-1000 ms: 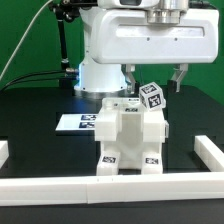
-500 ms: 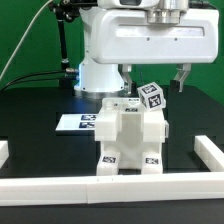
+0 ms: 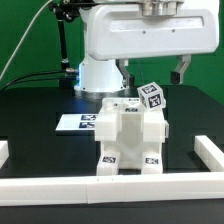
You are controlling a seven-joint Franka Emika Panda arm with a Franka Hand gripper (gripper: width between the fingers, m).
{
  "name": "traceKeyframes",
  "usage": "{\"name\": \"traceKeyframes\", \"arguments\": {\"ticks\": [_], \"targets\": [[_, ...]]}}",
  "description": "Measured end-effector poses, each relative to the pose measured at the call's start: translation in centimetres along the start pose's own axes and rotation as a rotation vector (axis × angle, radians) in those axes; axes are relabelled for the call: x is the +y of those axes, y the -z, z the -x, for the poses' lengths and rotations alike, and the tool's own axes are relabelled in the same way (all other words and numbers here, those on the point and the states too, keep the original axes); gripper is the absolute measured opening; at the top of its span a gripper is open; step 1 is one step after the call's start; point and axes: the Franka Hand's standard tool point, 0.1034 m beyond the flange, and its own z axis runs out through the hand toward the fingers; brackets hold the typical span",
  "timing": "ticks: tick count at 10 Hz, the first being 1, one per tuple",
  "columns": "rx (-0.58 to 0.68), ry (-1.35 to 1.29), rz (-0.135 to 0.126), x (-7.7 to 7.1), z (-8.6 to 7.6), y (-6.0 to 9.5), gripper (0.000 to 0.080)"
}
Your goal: Assemble chair
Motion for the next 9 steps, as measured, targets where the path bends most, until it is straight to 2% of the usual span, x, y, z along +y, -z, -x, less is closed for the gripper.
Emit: {"name": "traceKeyframes", "arguments": {"ticks": [1, 2, 3, 6, 9], "targets": [[-0.031, -0.022, -0.037, 0.2, 0.0, 0.5, 0.0649], [-0.020, -0.028, -0.032, 0.6, -0.5, 0.6, 0.0649], [-0.005, -0.028, -0.021, 0.5, -0.7, 0.0, 0.0649], [0.004, -0.032, -0.012, 0.4, -0.7, -0.8, 0.0649], [0.017, -0.053, -0.008, -0.6, -0.6, -1.8, 0.0649]]}}
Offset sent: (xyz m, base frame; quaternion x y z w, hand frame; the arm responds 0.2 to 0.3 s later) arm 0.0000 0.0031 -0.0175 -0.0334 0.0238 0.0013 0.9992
